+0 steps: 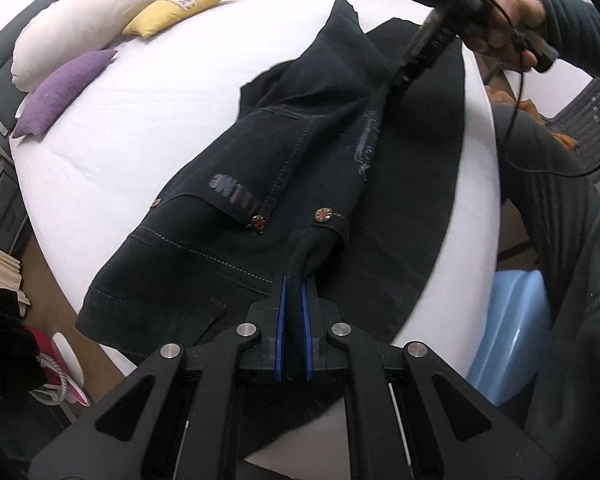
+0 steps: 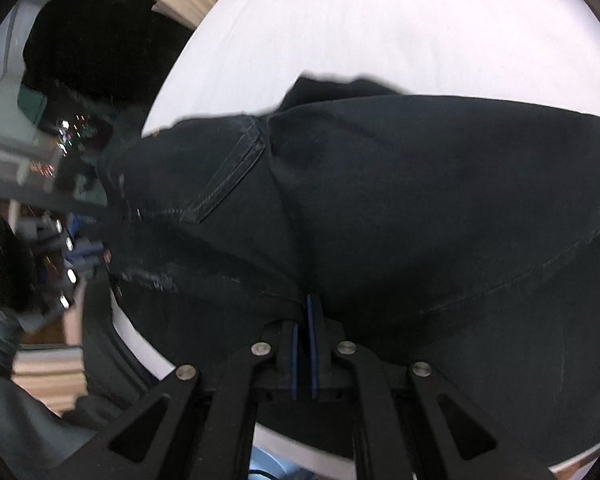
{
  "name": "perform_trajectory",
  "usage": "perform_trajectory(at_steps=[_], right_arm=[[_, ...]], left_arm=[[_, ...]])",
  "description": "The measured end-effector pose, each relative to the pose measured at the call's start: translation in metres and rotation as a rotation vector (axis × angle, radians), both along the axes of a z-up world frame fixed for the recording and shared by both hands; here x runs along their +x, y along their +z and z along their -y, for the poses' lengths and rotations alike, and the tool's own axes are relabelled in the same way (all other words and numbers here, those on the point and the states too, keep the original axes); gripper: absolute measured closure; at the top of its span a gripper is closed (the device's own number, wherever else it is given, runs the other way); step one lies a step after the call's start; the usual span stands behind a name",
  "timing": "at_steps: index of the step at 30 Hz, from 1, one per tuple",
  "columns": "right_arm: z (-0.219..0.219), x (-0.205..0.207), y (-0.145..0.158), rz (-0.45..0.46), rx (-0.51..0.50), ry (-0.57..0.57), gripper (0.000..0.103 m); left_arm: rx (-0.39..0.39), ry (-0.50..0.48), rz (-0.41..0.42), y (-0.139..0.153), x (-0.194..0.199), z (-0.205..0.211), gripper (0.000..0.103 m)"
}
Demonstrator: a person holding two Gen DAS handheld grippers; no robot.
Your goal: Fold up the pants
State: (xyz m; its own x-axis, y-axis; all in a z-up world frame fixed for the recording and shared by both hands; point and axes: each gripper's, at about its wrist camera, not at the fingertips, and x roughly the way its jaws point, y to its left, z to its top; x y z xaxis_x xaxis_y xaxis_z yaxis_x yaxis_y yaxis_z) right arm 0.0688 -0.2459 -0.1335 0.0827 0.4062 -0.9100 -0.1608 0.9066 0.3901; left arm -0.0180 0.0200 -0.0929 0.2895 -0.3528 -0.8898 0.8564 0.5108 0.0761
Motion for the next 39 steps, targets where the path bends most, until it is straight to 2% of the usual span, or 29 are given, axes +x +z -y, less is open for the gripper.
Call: perform_trajectory(at_steps=[9,18,23,25,31,37,39], right_arm=[[-0.021,-0.048,0.008,0.095,-0.144,0.026,0.098],[-0.035,-0.069,0.014,0.150,-0.225,0.070,0.098],[-0.039,-0.075,0.015,0.159,-0.239,0.061,0.097],[-0.035,-0.092,0.019,0.163,-0.240,0.061,0.097],[-0.057,-0.092,0.017,0.180,-0.278,0.074,0.097],[-0.058,-0.089,0.001,0.179,-0.263,0.059,0.092],[-0.057,-0.091,0.007,0.191,-0.249,0.055,0.086]], left_arm=[[0.036,-0.026,-0.018,-0.008,-0.017,-0.007,0.097],[0.029,-0.033,-0.014,-0.010,-0.029,-0.027,0.097],[0.029,-0.030,-0.025,-0.020,-0.033,-0.029,0.097],[0.025,-0.021,-0.027,-0.022,-0.032,-0.029,0.097],[0.039,-0.021,-0.011,-0.028,-0.035,-0.033,0.097],[0.035,0.027,-0.049,-0.038,-0.028,-0.034,0.093],[0.026,0.035,-0.065,-0.033,-0.028,-0.038,0.092]])
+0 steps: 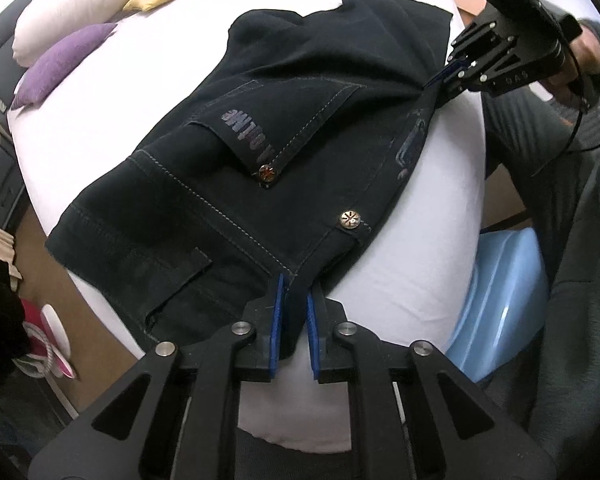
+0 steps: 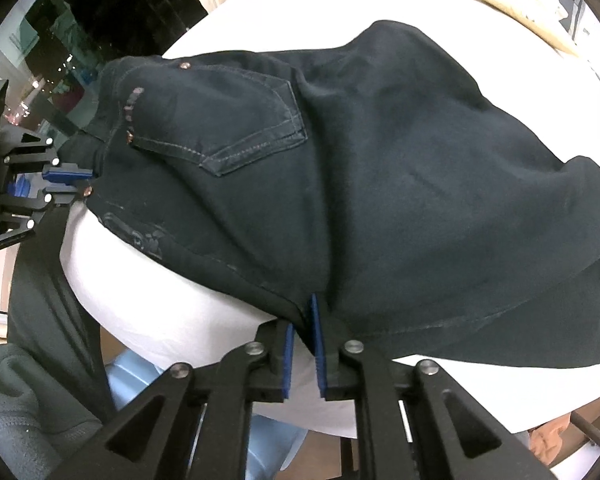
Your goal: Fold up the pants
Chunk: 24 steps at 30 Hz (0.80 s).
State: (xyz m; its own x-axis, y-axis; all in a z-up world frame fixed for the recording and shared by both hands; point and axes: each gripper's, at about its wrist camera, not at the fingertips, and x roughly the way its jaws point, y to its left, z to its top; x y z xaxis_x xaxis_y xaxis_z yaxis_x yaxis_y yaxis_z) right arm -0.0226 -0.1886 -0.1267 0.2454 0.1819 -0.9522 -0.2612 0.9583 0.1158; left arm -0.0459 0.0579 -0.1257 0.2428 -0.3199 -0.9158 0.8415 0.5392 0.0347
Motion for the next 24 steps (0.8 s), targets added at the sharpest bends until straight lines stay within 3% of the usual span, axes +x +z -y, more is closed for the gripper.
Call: perform_trajectory(at_steps=[2,4,9,12,14,20,24], right_arm=[[0.003,-0.003,0.005,-0.008,0.058,0.002,0.050],[0.006,-0.006,0.014,0.004,0.083,-0.010,0.039],[0.026,-0.007,0.041,0.062,0.181,-0.091,0.039],[0.043,0.004,0.048,0.073,0.273,-0.152,0.039],[0.050,0.012,0.046,0.076,0.308,-0.183,0.044],[0.064,0.058,0.035,0.073,0.478,-0.237,0.049],[0.061,0.104,0.026,0.037,0.542,-0.215,0.049]], left_arm=[[-0.002,0.014,-0.016,0.009,0.000,-0.006,0.090],[0.009,0.026,-0.042,0.019,0.000,-0.012,0.089],[0.032,0.063,-0.039,0.051,-0.001,-0.020,0.089],[-0.098,0.109,-0.026,0.078,0.009,-0.005,0.089],[-0.208,0.128,-0.059,0.083,0.020,0.017,0.089],[-0.269,0.220,-0.184,0.026,0.070,0.077,0.089],[-0.204,0.316,-0.187,-0.014,0.100,0.083,0.089]])
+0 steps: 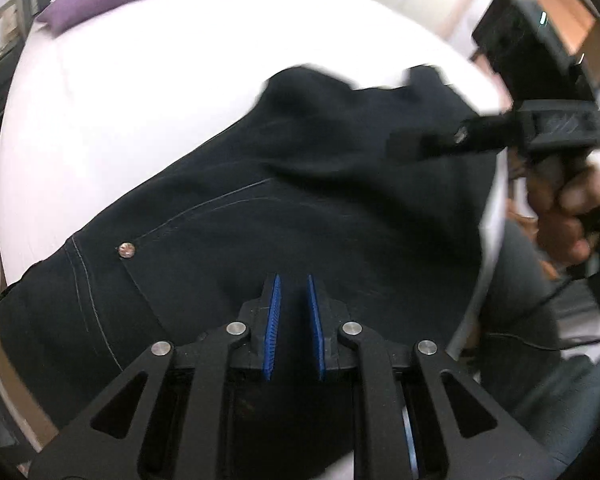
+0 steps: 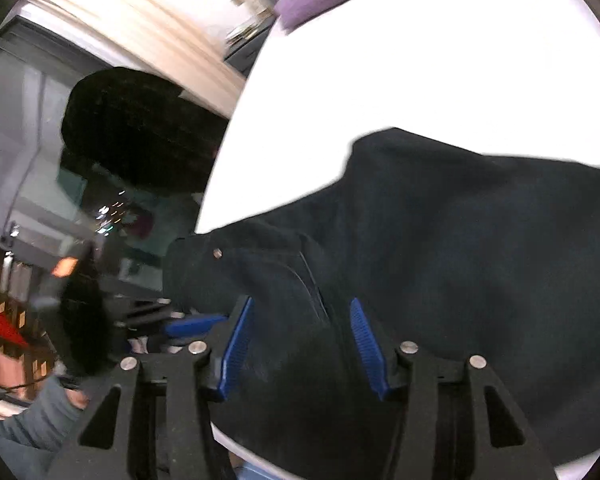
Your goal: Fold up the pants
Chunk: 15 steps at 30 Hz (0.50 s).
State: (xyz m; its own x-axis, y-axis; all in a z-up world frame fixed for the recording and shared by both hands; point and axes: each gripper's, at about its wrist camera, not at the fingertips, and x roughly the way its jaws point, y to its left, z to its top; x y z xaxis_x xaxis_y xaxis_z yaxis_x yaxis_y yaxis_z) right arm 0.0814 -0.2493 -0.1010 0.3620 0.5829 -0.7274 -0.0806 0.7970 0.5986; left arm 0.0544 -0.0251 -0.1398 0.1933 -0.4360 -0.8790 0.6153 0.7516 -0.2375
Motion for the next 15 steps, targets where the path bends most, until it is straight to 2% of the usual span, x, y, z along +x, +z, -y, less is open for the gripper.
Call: perform_trajectory(at_steps=[2,4,6,7,9,13,14,15], right_arm=[[-0.002,0.024,-0.013,-0.023,-0.047,-0.018,0.049],[-0.001,0.050,-0.030,-0.050,-0.099,-0.030,0.049],[0.012,0.074,-0.051,-0.108,-0.156,-0.093,0.059],[0.018,0.081,-0.055,-0.115,-0.140,-0.119,0.067],[0.031,0.094,-0.053,-0.096,-0.142,-0.181,0.067],[0.052,0.094,-0.040,-0.067,-0.284,-0.332,0.061],[0.059,0.088,-0.039,-0.085,-0.269,-0.355,0.061],[0.063,0.077,-0.035,-0.101,-0.212,-0.352,0.061]], left_arm=[[0.024,0.055,-0.012,-0.016,0.016,-0.006,0.089],[0.001,0.084,-0.033,-0.025,0.030,-0.014,0.089],[-0.008,0.109,-0.046,-0.031,0.044,-0.019,0.089],[-0.007,0.112,-0.047,-0.033,0.050,-0.019,0.090],[-0.002,0.111,-0.027,-0.035,0.062,-0.018,0.090],[0.005,0.120,-0.015,-0.038,0.083,-0.013,0.093],[0.016,0.122,0.007,-0.036,0.085,-0.011,0.093],[0.033,0.125,0.027,-0.033,0.087,-0.009,0.093]])
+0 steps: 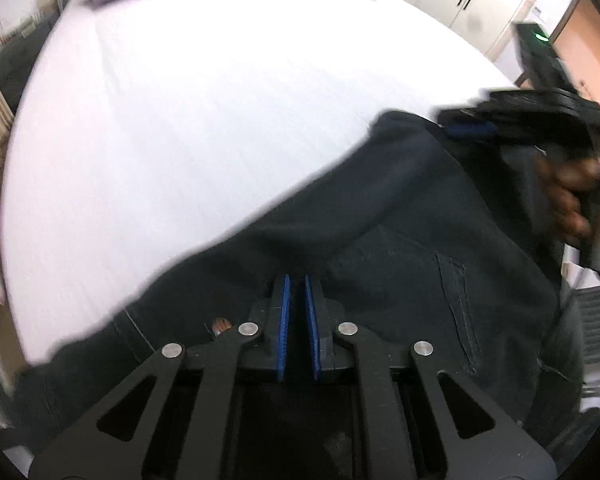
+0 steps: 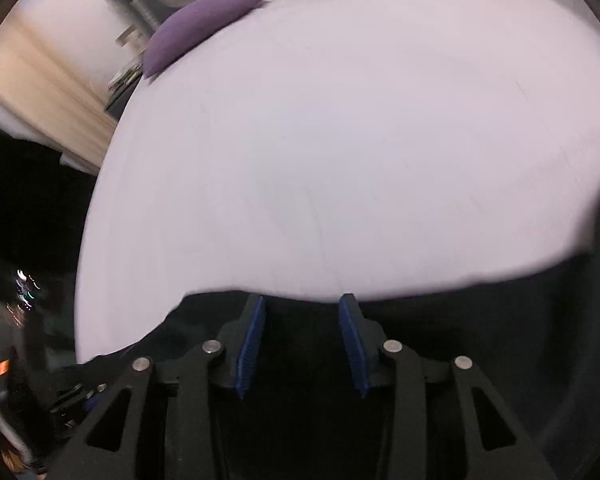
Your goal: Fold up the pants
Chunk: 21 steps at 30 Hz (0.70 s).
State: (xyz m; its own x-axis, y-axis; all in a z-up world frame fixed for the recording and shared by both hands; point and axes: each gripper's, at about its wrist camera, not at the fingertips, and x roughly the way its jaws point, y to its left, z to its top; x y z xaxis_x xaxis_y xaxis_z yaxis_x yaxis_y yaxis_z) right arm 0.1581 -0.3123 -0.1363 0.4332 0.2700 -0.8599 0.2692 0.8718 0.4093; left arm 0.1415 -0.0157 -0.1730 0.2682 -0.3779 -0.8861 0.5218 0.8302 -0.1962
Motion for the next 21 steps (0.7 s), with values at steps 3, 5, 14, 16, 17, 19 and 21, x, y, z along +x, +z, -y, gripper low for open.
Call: perform_trajectory(at_steps=[3,5,14,16,17,19,21], right_arm=[[-0.014,-0.042,0.019,0.048,0.124,0.129,0.061],[-0.032,-0.075,0.030,0.084,0.207,0.220,0.060],[-0.131,-0.132,-0.015,-0.025,0.395,0.529,0.055],[-0.126,-0.122,-0.030,-0.016,0.414,0.465,0.059],[-0.115,-0.111,-0.034,-0.001,0.440,0.391,0.066],[-0.088,-0.102,-0.035,0.021,0.413,0.245,0.069],[-0.058,-0.107,-0.024,0.052,0.369,0.109,0.064]], left_arm=[[0.014,0.028,0.042,0.020,-0.004,-0.001,0.093],[-0.020,0.023,0.060,0.039,-0.016,-0.005,0.093],[-0.097,-0.014,-0.062,0.032,-0.100,-0.015,0.093],[-0.188,0.042,-0.104,0.011,-0.091,-0.027,0.093],[-0.231,0.067,-0.115,0.007,-0.085,-0.031,0.093],[-0.226,0.141,-0.101,0.006,-0.076,-0.035,0.093],[-0.123,0.202,-0.060,0.014,-0.068,-0.030,0.093]])
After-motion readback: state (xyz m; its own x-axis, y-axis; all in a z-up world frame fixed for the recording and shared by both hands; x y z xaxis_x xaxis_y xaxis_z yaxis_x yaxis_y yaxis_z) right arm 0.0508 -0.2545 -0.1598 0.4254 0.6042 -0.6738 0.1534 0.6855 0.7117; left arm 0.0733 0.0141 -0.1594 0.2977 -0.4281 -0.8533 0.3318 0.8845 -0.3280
